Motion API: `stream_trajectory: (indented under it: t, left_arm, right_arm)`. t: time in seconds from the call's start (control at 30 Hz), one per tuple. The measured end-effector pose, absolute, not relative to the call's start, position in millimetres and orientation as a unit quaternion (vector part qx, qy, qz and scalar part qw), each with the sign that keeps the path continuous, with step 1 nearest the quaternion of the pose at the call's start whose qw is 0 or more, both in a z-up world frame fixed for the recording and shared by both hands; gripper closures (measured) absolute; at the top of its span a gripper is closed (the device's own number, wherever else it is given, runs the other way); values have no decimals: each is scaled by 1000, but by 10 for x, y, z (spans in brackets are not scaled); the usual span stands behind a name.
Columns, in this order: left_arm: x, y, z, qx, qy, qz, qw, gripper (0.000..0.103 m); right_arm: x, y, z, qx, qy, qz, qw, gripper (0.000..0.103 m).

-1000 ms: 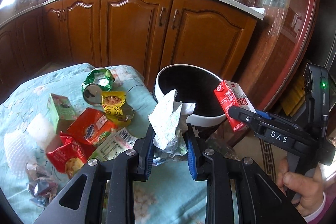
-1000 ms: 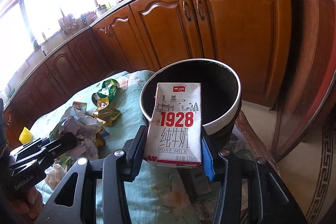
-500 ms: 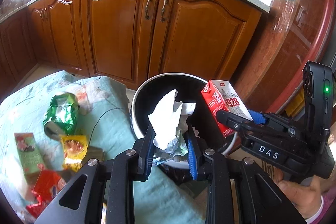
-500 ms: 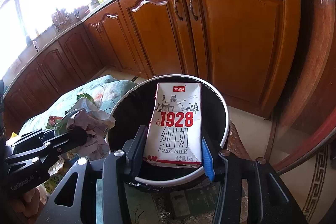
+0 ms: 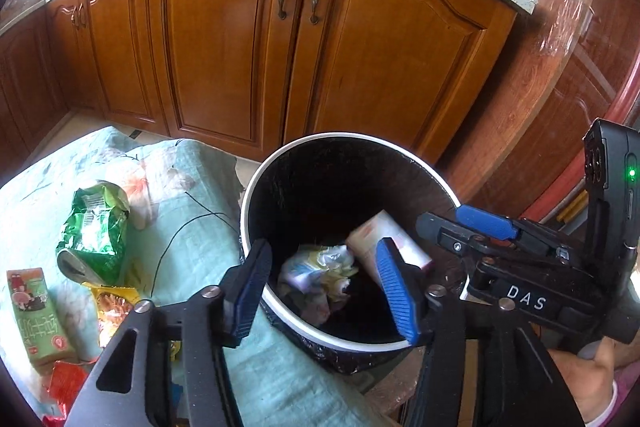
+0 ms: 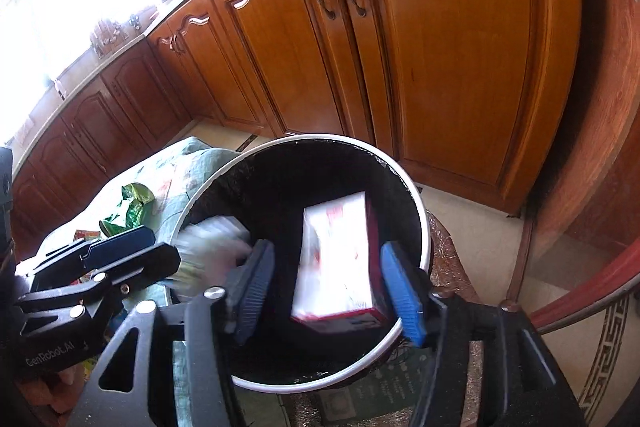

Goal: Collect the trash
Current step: 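Move both open tools back over the trash on the table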

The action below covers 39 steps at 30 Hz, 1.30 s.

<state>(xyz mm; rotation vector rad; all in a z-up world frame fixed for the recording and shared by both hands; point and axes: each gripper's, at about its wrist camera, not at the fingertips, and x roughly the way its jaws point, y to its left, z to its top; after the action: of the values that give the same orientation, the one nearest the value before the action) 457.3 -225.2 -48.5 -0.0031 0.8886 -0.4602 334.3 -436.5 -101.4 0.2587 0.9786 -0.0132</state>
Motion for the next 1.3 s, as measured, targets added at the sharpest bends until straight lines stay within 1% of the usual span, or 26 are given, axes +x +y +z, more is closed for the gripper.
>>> stream_trajectory:
  t: [0.07, 0.1, 0.2, 0.27, 0.33, 0.4, 0.47, 0.8, 1.07, 1.3]
  left_arm:
    - [4508, -2203, -445, -3, 422, -218, 880, 41]
    - [4469, -2173, -423, -7, 419, -217, 882, 37]
    - [4304, -2039, -370, -20, 409, -214, 887, 30]
    - [4158, -1931, -329, -28, 403, -212, 890, 29]
    - [4002, -1835, -297, -32, 393, -206, 896, 27]
    - [3826, -1685, -278, -35, 380, -197, 903, 24]
    - [3626, -1547, -271, -39, 369, -188, 909, 23]
    - [2876, -899, -301, -74, 363, -150, 917, 23]
    - [2404, -336, -200, -113, 355, -120, 920, 23]
    - [2145, 107, -248, -130, 365, -79, 918, 23]
  right_arm:
    - [3322, -4391, -995, 129, 464, -9, 876, 40]
    - [3291, -4397, -970, 134, 460, -8, 878, 39]
    - [3210, -4387, -899, 151, 447, -4, 882, 30]
    - [3125, -4345, -838, 160, 433, 2, 887, 21]
    - [3027, -4286, -787, 169, 424, 4, 890, 15]
    - [2922, -4220, -756, 181, 418, 10, 890, 13]
    - [2813, -4146, -726, 189, 412, 14, 892, 9]
    - [2413, -3718, -781, 225, 418, 35, 880, 8]
    - [2139, -3316, -833, 218, 434, 59, 872, 8]
    - [1975, -2980, -829, 212, 441, 87, 868, 8]
